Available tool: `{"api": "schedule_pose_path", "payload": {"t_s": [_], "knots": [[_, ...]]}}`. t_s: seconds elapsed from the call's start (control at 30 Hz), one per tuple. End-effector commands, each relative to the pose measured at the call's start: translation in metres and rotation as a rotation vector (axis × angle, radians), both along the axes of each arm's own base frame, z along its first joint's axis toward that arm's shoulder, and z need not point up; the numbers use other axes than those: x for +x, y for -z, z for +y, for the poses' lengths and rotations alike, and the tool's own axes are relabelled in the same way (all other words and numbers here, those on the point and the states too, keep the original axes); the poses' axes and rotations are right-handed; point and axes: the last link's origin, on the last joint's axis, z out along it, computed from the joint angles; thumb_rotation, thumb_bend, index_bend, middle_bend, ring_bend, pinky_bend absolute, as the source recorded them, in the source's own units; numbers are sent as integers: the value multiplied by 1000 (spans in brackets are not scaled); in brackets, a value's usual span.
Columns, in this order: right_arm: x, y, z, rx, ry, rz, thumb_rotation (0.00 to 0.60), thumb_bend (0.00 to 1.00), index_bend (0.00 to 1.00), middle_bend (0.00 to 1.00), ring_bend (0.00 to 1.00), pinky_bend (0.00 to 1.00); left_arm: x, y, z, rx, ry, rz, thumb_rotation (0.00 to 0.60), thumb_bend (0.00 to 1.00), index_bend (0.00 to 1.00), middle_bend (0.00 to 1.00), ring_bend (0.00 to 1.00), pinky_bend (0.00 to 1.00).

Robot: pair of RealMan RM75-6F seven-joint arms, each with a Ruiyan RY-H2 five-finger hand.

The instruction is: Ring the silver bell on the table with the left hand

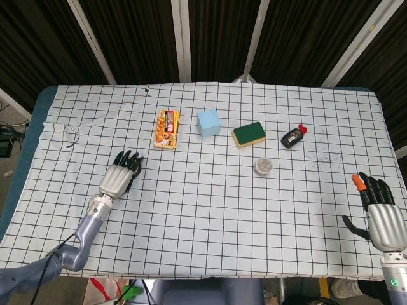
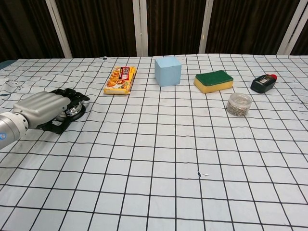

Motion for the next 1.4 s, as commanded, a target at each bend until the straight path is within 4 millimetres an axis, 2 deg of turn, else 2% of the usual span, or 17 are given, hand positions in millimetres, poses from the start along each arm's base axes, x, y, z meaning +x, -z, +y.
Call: {"api": "schedule_pose_path", "payload": {"t_s": [0.03, 0.13, 0.23, 0.33, 0.47, 0.57, 0.77, 0.97, 1.1, 1.23, 1.4], "knots": [[0, 0, 0, -2, -2, -1, 600, 304, 77, 4, 24, 0, 9, -9, 3, 37, 34, -16, 600, 869, 37, 26, 0, 0], [0, -1, 0, -3, -3, -2, 600, 304, 77, 4, 24, 0, 27, -30, 3, 114, 93, -78, 600, 869, 37, 25, 0, 0], [0, 0, 0, -1, -4, -2, 600, 304, 77, 4, 24, 0, 48, -64, -4, 214, 166, -157, 600, 869, 37, 25, 0, 0], [1, 0, 1, 2, -6, -3, 600, 304, 77, 4, 24, 0, 60, -102, -21, 306, 199, -228, 600, 869, 37, 29, 0, 0], [2, 1, 1, 5, -9, -5, 600, 305, 77, 4, 24, 0, 55, -148, -56, 384, 151, -228, 600, 869, 37, 30, 0, 0], [2, 2, 1, 9, -10, -4, 600, 305, 77, 4, 24, 0, 39, -167, -86, 393, 88, -193, 600, 869, 36, 30, 0, 0], [3, 3, 1, 12, -11, 2, 600, 305, 77, 4, 24, 0, -3, -180, -136, 323, -82, -162, 600, 866, 35, 34, 0, 0], [4, 4, 1, 12, -8, 3, 600, 305, 77, 4, 24, 0, -29, -185, -157, 302, -171, -192, 600, 866, 35, 35, 0, 0], [3, 4, 1, 14, -5, 5, 600, 304, 77, 4, 24, 0, -41, -187, -164, 327, -182, -230, 600, 868, 46, 38, 0, 0], [3, 4, 1, 16, -4, 5, 600, 305, 77, 4, 24, 0, -38, -199, -158, 403, -51, -279, 600, 874, 50, 39, 0, 0], [4, 7, 0, 27, -8, 2, 600, 305, 77, 4, 24, 0, -46, -206, -165, 456, -34, -299, 600, 875, 49, 39, 0, 0]]}}
